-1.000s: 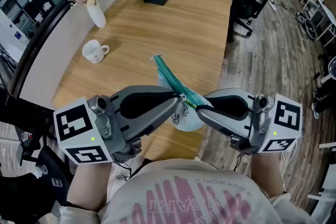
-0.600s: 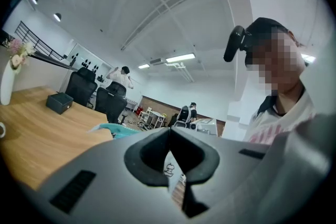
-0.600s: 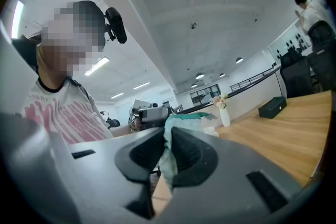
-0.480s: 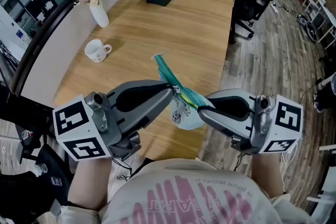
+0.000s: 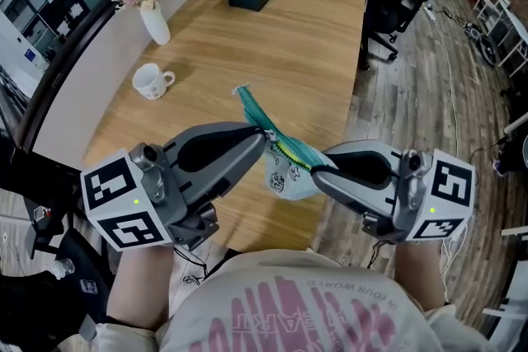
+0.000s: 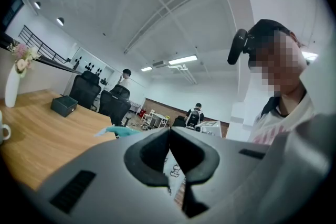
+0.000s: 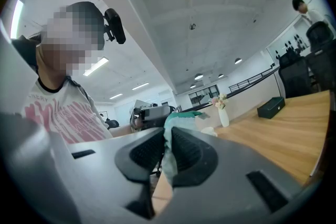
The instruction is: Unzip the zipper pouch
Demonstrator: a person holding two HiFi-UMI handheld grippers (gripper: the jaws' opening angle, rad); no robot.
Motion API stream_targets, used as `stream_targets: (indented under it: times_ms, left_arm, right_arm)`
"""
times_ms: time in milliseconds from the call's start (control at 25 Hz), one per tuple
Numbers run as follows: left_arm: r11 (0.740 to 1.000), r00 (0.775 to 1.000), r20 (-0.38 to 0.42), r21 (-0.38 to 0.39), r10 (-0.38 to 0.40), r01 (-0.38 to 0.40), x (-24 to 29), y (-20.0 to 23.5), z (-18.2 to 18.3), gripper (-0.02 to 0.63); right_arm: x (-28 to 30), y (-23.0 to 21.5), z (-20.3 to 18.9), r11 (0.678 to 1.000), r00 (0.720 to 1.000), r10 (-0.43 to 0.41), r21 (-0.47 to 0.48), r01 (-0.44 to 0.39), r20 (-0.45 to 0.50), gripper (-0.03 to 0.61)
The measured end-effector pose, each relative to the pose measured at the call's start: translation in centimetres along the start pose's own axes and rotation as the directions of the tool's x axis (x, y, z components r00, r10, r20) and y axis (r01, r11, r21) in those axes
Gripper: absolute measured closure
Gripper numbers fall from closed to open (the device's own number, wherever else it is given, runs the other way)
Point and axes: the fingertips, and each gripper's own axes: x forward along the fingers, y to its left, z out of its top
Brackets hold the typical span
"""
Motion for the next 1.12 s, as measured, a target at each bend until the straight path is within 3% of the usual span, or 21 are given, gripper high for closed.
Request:
stream_targets:
  times_ms: [1120]
  left_arm:
    - [0.997, 0.996, 0.056, -0.01, 0.073, -0.073, -1.2, 1.7, 1.2, 0.607]
  right_arm:
    - [-0.4, -0.6, -0.1, 1.0, 1.0, -0.001, 0.01, 0.001, 0.01, 0.538]
